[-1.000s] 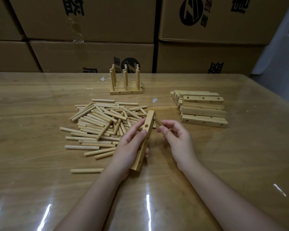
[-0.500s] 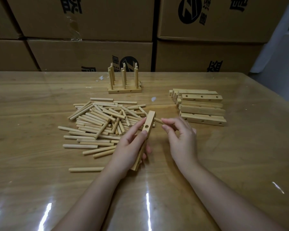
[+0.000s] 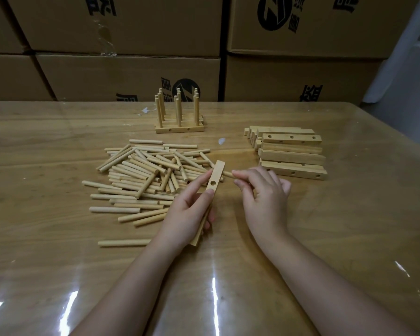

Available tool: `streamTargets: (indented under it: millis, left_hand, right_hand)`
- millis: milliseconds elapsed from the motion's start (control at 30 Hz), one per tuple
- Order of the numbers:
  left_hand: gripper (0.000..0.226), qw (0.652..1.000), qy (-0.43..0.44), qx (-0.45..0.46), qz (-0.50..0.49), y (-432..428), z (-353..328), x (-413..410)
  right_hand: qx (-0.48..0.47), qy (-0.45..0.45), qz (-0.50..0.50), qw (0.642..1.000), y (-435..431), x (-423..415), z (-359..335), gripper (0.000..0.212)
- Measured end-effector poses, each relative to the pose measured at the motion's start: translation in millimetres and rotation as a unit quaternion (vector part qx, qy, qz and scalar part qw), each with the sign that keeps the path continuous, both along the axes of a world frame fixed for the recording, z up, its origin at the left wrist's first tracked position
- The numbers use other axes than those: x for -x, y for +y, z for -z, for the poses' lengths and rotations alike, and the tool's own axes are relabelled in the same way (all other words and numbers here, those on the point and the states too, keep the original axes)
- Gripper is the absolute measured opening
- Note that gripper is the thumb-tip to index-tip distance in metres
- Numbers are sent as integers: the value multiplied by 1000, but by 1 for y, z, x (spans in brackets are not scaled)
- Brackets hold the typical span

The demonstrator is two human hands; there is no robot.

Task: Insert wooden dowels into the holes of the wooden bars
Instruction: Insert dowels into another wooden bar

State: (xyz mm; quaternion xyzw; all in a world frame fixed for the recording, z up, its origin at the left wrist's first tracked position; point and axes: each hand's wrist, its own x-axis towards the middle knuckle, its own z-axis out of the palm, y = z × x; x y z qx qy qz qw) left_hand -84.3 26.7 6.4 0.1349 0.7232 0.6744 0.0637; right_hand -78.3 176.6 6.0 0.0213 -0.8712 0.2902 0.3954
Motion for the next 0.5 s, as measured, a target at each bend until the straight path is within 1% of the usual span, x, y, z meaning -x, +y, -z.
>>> streamTargets:
  millis: [500]
  left_hand:
    - [38, 1000, -7, 8, 1, 0, 1, 0]
  right_hand:
    - [-21, -36, 7, 999, 1, -1, -1, 13]
